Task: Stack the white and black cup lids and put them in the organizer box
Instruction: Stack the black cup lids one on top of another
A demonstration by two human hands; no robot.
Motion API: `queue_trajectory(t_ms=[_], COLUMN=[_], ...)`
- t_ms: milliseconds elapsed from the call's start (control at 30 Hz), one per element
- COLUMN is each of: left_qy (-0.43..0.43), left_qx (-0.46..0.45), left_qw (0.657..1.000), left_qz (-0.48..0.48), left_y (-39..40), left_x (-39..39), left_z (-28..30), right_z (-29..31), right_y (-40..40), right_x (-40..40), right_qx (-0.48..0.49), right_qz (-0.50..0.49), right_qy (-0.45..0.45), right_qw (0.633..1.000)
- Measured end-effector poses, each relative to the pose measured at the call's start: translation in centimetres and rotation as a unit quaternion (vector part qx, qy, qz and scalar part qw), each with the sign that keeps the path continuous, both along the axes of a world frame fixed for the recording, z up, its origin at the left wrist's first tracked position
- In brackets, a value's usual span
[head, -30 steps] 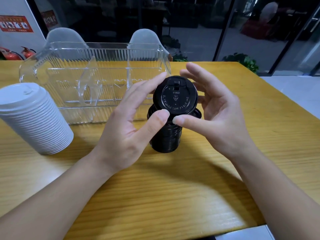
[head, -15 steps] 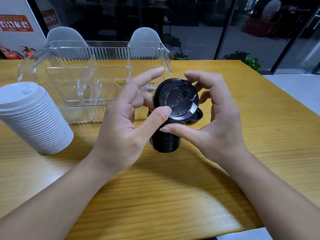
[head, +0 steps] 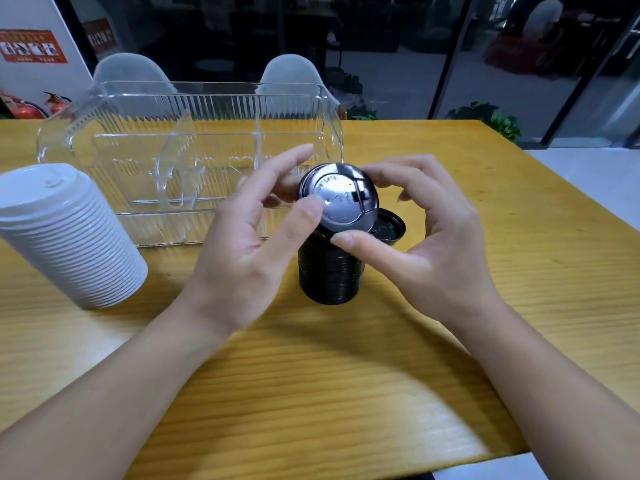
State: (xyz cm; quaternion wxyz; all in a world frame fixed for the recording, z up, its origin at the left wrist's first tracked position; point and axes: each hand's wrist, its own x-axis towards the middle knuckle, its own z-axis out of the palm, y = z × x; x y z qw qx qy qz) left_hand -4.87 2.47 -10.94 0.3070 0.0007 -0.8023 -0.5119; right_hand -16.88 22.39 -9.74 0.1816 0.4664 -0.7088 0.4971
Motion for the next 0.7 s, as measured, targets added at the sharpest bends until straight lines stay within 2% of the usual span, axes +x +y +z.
queue_trajectory(t_ms=[67, 167, 267, 500, 700], left_qy=[-0.023, -0.085, -0.114, -0.126, -0.114], left_qx=[-0.052, -0.021, -0.037, -0.061, -0.034], left_qw=[0.998, 0.996, 0.992, 0.989, 0.992], left_qz=[0.029, -0.006, -0.03, -0.037, -0.036], left_y=[-0.38, -0.76, -0.76, -0.22, 0.05], left_x=[-0.05, 0.01, 0.02, -0.31, -0.45], left_z=[-0.24, -0.41, -0.64, -0.75, -1.09], right_z=[-0.05, -0.3, -0.4, -0.57, -0.66], right_y=[0.08, 0.09, 0.01, -0.2, -0.39], right_x=[-0.34, -0.78, -0.86, -0.72, -0.38], right_qx=[-0.003, 0.012, 0.021, 0.064, 0.082], right_qz=[-0.02, -0.05, -0.061, -0.046, -0.034], right_qy=[-0.015, -0.035, -0.05, -0.063, -0.047], right_qw=[1.0, 0.998, 0.997, 0.995, 0.995])
